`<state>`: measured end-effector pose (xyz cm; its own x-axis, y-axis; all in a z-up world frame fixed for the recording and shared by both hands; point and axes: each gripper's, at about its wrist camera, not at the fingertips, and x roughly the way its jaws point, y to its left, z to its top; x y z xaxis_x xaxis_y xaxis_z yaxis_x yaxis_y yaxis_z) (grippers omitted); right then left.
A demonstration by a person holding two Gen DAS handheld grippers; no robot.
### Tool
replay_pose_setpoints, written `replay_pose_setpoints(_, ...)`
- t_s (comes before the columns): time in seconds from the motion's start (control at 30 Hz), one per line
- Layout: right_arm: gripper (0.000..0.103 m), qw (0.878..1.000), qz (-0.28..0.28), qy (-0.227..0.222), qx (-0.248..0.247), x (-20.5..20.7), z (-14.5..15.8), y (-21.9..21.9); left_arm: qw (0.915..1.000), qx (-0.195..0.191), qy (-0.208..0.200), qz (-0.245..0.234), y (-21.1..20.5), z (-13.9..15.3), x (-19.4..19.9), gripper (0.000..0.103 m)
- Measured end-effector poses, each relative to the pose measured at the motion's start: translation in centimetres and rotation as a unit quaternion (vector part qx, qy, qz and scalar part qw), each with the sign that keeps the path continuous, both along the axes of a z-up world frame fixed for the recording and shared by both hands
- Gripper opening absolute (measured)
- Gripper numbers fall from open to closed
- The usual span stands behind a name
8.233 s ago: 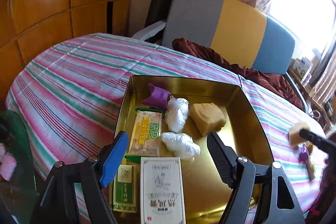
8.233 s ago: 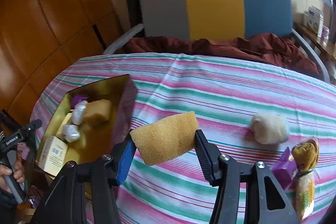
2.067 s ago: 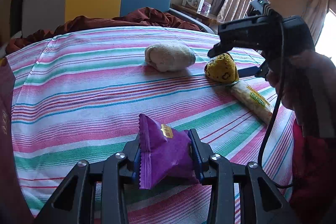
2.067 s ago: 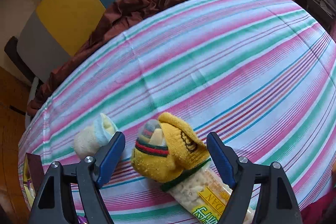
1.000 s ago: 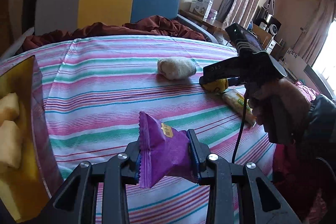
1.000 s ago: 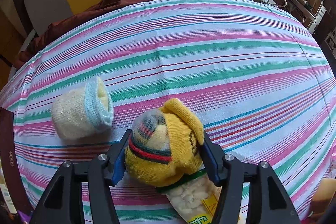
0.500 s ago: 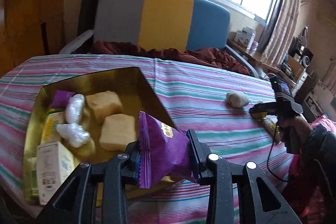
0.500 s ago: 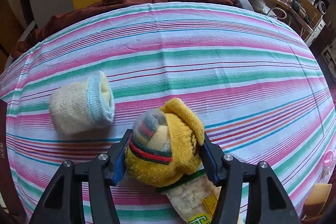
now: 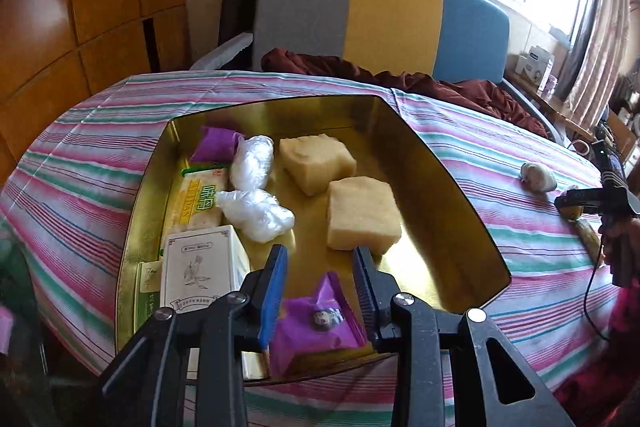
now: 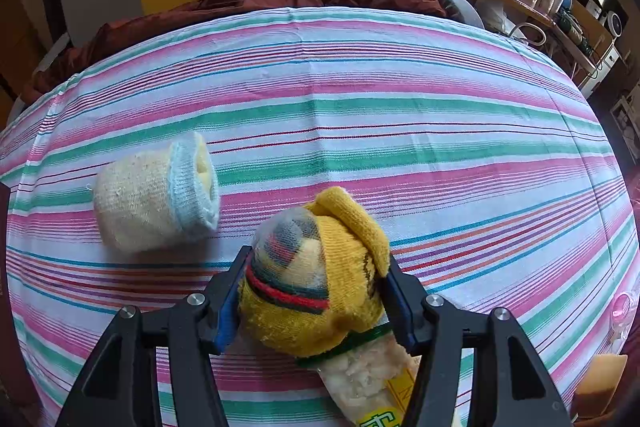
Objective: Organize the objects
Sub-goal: 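Carry the purple snack packet into the gold tray and open the left tool, then carry the yellow plush toy into the gold tray and open the right tool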
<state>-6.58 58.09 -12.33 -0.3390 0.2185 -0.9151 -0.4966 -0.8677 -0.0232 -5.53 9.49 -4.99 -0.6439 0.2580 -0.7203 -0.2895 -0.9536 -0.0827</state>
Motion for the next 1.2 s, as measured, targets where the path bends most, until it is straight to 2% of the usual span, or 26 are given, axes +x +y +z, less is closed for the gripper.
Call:
replay_pose_setpoints(0.2, 0.060, 1.000, 0.001, -0.001, 0.001, -0.1, -0.2, 0.2, 1.0000, -0.002, 0.001, 0.004, -0.2, 0.0, -0.4, 0.035)
replay_pose_setpoints(0.27, 0.060, 1.000, 0.000, -0.001, 0.000, -0.2, -0.1, 0.3, 0.9999, 0.006, 0.006, 0.008, -0.6, 0.6, -0.3, 0.039)
replay_pose_setpoints(0.37, 0.060, 1.000, -0.001, -0.001, -0.002, -0.3, -0.1, 0.4, 0.9990, 0.019, 0.029, 0.027, -1.9, 2.2, -0.2, 0.046)
replay_pose_setpoints(0.57, 0.058, 1.000, -0.009, 0.002, -0.007, 0.0, 0.2, 0.3, 0.9958, 0.029, 0.048, 0.073, -4.4, 4.1, -0.4, 0.046)
replay_pose_setpoints(0.67, 0.054, 1.000, -0.020, 0.020, -0.006, 0.3, 1.0, 0.6, 0.9950, 0.028, 0.044, 0.085, -5.3, 4.0, -0.2, 0.046)
replay_pose_setpoints(0.83, 0.053, 0.995, -0.038, 0.091, 0.003, 1.7, 4.0, 0.7, 0.9946, 0.024, 0.041, 0.092, -6.3, 3.7, 0.5, 0.046)
replay_pose_setpoints(0.9, 0.053, 0.993, -0.022, 0.116, -0.002, 2.0, 5.5, -0.4, 0.9948, 0.023, 0.042, 0.090, -6.5, 3.7, 0.6, 0.046)
replay_pose_setpoints(1.03, 0.053, 0.987, 0.047, 0.155, 0.007, 1.8, 8.9, -4.9, 0.9944, 0.033, 0.044, 0.090, -6.7, 3.6, 0.6, 0.048)
replay_pose_setpoints(1.13, 0.053, 0.978, 0.118, 0.174, 0.010, 1.5, 11.3, -10.5, 0.9943, 0.039, 0.045, 0.088, -6.7, 3.6, 0.6, 0.048)
replay_pose_setpoints(1.2, 0.054, 0.967, 0.178, 0.185, 0.004, 1.3, 12.4, -15.2, 0.9943, 0.041, 0.047, 0.087, -6.7, 3.6, 0.7, 0.048)
